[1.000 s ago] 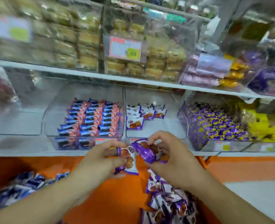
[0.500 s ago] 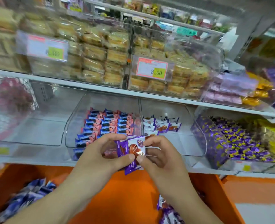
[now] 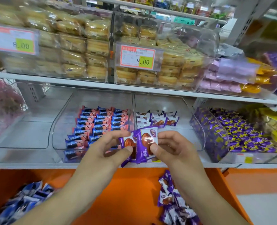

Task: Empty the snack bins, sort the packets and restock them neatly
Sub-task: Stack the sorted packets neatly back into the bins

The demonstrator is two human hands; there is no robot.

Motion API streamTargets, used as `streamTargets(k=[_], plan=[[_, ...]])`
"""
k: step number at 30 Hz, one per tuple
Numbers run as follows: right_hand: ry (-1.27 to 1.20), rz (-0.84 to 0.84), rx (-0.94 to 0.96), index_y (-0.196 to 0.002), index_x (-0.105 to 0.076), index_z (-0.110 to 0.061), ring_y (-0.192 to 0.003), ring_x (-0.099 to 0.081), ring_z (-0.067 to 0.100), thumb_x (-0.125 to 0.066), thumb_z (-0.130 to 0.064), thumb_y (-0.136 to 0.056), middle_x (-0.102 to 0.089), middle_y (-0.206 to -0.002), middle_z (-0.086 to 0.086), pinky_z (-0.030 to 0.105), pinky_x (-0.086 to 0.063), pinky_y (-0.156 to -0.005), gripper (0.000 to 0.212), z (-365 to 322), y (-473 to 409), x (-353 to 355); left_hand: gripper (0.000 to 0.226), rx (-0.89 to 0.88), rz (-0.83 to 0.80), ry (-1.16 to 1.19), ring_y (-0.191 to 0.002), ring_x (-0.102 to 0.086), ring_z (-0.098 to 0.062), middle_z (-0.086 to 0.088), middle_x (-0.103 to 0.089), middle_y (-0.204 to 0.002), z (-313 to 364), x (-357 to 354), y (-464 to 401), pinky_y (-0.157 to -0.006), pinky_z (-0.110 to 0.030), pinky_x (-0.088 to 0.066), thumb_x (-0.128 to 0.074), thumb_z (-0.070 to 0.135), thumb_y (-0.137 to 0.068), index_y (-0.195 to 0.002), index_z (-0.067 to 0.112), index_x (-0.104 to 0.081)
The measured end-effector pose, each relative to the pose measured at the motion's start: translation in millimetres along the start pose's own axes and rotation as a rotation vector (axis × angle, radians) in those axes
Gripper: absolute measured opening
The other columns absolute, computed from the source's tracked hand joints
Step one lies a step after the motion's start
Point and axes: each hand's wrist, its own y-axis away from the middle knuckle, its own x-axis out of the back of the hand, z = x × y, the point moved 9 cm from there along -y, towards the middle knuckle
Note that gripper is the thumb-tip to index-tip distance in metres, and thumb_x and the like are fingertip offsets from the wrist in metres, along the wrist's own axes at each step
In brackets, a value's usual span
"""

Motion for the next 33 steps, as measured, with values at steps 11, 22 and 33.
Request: streamTargets(k=[11,22,33], plan=[[0.008,-0.176,-0.111,-0.124,-0.070,-0.032,-0.115,-0.071,0.014,-0.078,-0.042,-0.083,-0.075,-0.122,-0.005,0.045,-0.058,-0.100,0.043,26,5,-17,0.048,0.012,-0.024,0.009,-0.097,-0.074,-0.009,0.018,-0.076,-0.101,-10,-23,-2,-0.076,-0.024,-0.057,-0.082,0.017,-0.084,-0.121,0.042,-0.065],[-0.091,-0.053,-0.059,-0.114,-0.073,-0.013,-0.098,-0.075,0.031,-0.080,-0.031,-0.076,-0.078,-0.107,0.009,0.037,-0.057,-0.077,0.043,20,-29,19,0.050,-0.096,-0.245,-0.305,-0.118,-0.046,0.028,0.051,-0.055,-0.123,-8,-47,-30,-0.099,-0.003,-0.039,-0.074,0.046,-0.088,-0.130,0.058,-0.051],[0.924,-0.249,0.016,-0.109,-0.063,-0.032,-0.098,-0.062,0.005,-0.088,-0.046,-0.066,-0.062,-0.109,-0.015,0.029,-0.056,-0.084,0.051,60,-145,13,0.085,-0.398,-0.252,-1.026,-0.148,0.008,0.014,0.045,0.030,-0.153,-24,-38,-44,-0.114,-0.012,0.006,-0.051,0.053,-0.102,-0.158,0.053,0.012]])
